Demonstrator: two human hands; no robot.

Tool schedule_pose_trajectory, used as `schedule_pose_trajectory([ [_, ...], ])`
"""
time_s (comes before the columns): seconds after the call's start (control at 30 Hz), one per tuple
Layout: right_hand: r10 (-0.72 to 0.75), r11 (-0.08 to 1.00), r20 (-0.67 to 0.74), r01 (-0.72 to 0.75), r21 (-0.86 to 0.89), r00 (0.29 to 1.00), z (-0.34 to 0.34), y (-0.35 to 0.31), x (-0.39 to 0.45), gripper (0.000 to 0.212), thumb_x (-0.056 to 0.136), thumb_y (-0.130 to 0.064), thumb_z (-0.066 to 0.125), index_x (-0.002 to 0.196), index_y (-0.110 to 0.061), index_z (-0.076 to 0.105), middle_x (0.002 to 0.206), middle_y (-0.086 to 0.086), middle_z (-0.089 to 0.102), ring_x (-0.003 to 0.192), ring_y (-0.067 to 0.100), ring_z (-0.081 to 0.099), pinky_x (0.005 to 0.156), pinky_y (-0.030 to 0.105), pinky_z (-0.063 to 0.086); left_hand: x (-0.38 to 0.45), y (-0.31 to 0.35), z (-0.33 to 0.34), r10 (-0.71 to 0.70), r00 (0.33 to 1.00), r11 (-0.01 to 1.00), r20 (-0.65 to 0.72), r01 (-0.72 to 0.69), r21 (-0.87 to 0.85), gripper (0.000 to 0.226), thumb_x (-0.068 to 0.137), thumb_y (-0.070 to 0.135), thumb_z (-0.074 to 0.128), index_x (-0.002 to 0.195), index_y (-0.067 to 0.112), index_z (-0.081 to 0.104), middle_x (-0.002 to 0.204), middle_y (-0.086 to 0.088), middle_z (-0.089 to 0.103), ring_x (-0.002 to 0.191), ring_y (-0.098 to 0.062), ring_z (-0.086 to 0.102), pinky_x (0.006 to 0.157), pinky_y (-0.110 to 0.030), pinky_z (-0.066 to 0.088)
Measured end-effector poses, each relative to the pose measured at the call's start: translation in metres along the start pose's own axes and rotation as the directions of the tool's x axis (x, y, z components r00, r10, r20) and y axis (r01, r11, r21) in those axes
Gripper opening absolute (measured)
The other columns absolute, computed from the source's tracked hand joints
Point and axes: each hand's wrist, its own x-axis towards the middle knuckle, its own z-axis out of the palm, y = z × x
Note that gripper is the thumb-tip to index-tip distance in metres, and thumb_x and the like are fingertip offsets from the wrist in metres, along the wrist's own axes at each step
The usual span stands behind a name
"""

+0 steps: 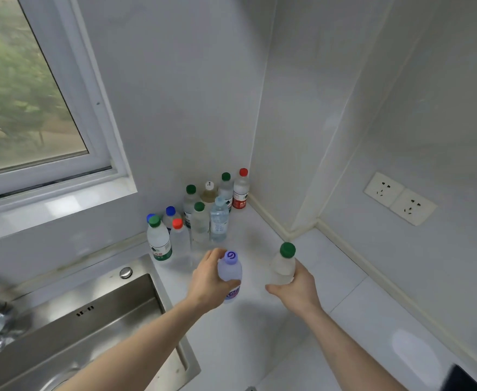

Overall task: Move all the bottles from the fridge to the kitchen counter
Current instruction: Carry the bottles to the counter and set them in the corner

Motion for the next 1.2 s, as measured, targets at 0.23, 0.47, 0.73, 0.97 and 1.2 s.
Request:
schedule_pose_trajectory([
  [0.23,0.032,0.998,-0.015,-0.033,-0.057,0.999,0.018,0.009,0.049,0.062,0.057,-0.024,0.095,0.11,-0.027,0.063,0.11,-0.002,0.066,0.101,0.021,0.066,0.086,0.032,0.054,0.039,-0.003,0.017,-0.031,0.999,0.999,0.021,0.031,0.013,0.063,0.071,0.033,0.09,0.121,0.034,0.052,0.118,0.014,0.054,0.107,-0.015,0.054,0.093,-0.035,0.053],
  [0.47,0.058,0.994,-0.022,-0.059,-0.087,0.998,0.031,0.01,0.095,0.069,0.057,-0.028,0.093,0.119,-0.026,0.063,0.114,-0.004,0.067,0.104,0.022,0.066,0.088,0.035,0.056,0.082,0.002,0.029,-0.051,0.998,0.998,0.026,0.05,0.042,0.061,0.071,0.03,0.089,0.121,0.03,0.053,0.118,0.01,0.054,0.105,-0.017,0.056,0.092,-0.037,0.053],
  [0.73,0.109,0.99,-0.026,-0.111,-0.092,0.994,0.044,0.016,0.135,0.072,0.056,-0.027,0.093,0.122,-0.025,0.064,0.112,-0.004,0.069,0.104,0.023,0.067,0.086,0.033,0.057,0.117,0.0,0.045,-0.083,0.995,0.995,0.055,0.079,0.069,0.059,0.07,0.027,0.087,0.114,0.035,0.049,0.116,0.012,0.051,0.103,-0.021,0.057,0.087,-0.039,0.056],
  [0.97,0.135,0.988,-0.003,-0.135,-0.074,0.991,0.052,0.027,0.148,0.063,0.062,-0.021,0.093,0.118,-0.023,0.066,0.111,-0.003,0.072,0.101,0.021,0.069,0.089,0.034,0.057,0.132,-0.005,0.058,-0.109,0.992,0.992,0.065,0.105,0.072,0.058,0.072,0.026,0.089,0.113,0.033,0.048,0.116,0.01,0.049,0.103,-0.02,0.056,0.088,-0.039,0.057],
  [1.2,0.11,0.989,0.063,-0.103,-0.106,0.992,0.047,0.039,0.156,0.076,0.06,-0.039,0.091,0.127,-0.024,0.062,0.116,-0.005,0.073,0.11,0.019,0.07,0.094,0.037,0.058,0.134,-0.007,0.066,-0.062,0.996,0.991,0.065,0.054,0.127,0.056,0.078,0.025,0.085,0.118,0.023,0.046,0.121,0.004,0.047,0.1,-0.021,0.054,0.08,-0.029,0.047],
])
